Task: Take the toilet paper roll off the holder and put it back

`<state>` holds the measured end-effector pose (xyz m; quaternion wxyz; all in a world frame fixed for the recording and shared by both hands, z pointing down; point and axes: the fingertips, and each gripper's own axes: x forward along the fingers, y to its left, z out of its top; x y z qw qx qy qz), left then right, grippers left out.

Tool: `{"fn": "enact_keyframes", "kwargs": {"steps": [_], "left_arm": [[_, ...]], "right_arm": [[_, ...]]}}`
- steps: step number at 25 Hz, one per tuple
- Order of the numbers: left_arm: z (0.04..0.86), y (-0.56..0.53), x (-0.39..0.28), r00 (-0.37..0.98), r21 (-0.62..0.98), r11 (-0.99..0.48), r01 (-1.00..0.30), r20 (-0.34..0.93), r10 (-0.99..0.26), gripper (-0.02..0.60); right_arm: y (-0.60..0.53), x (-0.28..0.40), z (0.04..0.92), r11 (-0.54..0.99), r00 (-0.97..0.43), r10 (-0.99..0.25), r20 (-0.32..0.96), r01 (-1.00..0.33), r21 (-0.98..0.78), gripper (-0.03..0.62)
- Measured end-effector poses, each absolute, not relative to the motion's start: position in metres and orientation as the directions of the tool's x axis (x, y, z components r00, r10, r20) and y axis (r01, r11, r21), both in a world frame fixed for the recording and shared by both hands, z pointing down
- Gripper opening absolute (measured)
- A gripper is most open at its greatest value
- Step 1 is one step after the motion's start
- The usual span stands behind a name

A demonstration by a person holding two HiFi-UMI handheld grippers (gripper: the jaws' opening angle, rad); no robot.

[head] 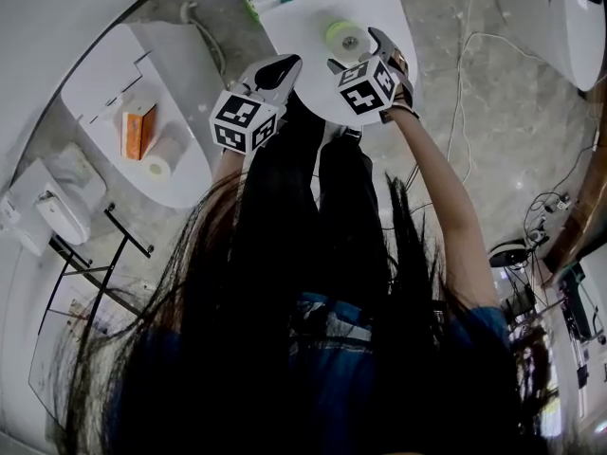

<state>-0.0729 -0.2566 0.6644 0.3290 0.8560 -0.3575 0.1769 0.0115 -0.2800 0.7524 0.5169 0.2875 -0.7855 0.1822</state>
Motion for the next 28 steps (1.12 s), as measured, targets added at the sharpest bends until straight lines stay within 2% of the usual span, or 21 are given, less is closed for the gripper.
{"fn": "enact_keyframes", "kwargs": {"steps": [8, 17, 28], "left_arm": [[0.627, -0.225, -0.037, 0.680, 0.437, -0.522, -0.732, 0.518, -0.519, 0.000], [0.537, -0.188, -0.003, 0.641, 0.355, -0.536, -0.766, 0.478, -0.601, 0.001], [0.447, -0.094, 0.026, 0.519, 0.294, -0.430, -0.854, 0.413, -0.748, 0.001]], "right_arm": [[-0.236, 0.066, 0.660, 0.568, -0.436, -0.368, 0.821, -0.805, -0.173, 0.442], [-0.168, 0.110, 0.542, 0.581, -0.552, -0.396, 0.734, -0.769, -0.265, 0.440], [-0.115, 0.150, 0.453, 0.628, -0.649, -0.481, 0.590, -0.724, -0.285, 0.439]]}}
